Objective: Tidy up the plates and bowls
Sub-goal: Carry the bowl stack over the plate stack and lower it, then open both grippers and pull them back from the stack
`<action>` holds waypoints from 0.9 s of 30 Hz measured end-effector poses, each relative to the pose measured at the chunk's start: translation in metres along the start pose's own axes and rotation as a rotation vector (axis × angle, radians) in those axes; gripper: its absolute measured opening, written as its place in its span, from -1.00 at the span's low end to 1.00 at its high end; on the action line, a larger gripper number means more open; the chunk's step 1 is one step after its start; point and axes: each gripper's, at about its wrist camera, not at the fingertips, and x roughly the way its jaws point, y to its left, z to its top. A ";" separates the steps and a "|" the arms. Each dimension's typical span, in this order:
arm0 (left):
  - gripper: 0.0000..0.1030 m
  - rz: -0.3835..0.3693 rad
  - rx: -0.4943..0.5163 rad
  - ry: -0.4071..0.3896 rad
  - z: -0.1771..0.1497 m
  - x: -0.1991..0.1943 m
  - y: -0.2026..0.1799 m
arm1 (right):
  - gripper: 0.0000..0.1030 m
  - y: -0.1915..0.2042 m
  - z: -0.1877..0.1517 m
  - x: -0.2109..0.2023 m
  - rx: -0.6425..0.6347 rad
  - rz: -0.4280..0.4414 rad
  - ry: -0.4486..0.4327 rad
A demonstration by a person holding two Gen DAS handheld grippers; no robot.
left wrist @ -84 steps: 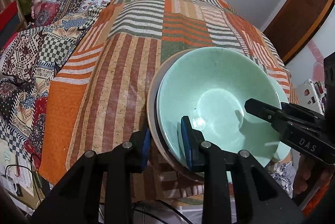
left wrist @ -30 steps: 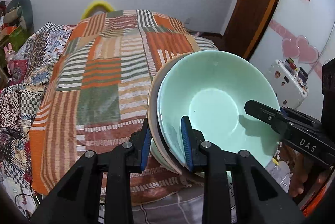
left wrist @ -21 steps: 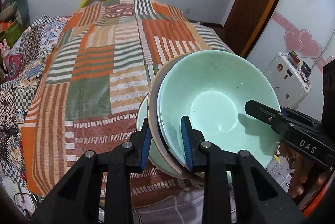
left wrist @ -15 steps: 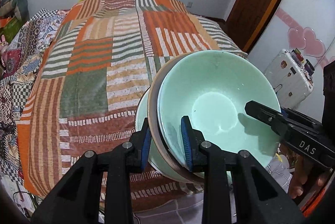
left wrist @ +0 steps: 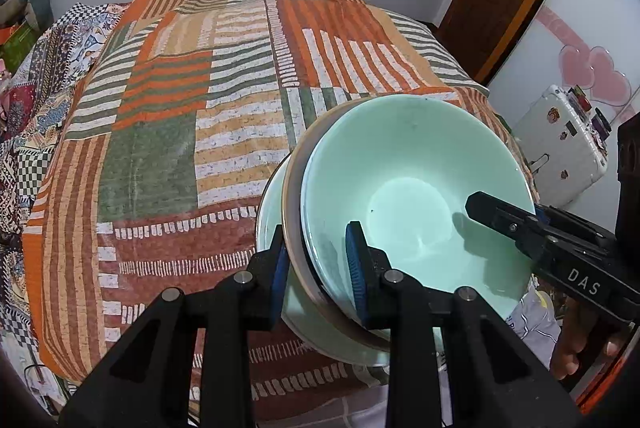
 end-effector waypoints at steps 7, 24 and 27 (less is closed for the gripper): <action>-0.47 0.000 -0.006 0.005 0.000 0.004 0.003 | -0.37 0.004 0.001 0.001 -0.021 -0.009 -0.014; -0.20 0.035 -0.002 -0.073 -0.014 -0.038 0.008 | -0.03 0.001 -0.009 -0.026 -0.031 -0.011 -0.043; -0.20 0.031 0.007 -0.144 -0.016 -0.069 0.006 | -0.03 0.008 -0.008 -0.048 -0.051 -0.010 -0.092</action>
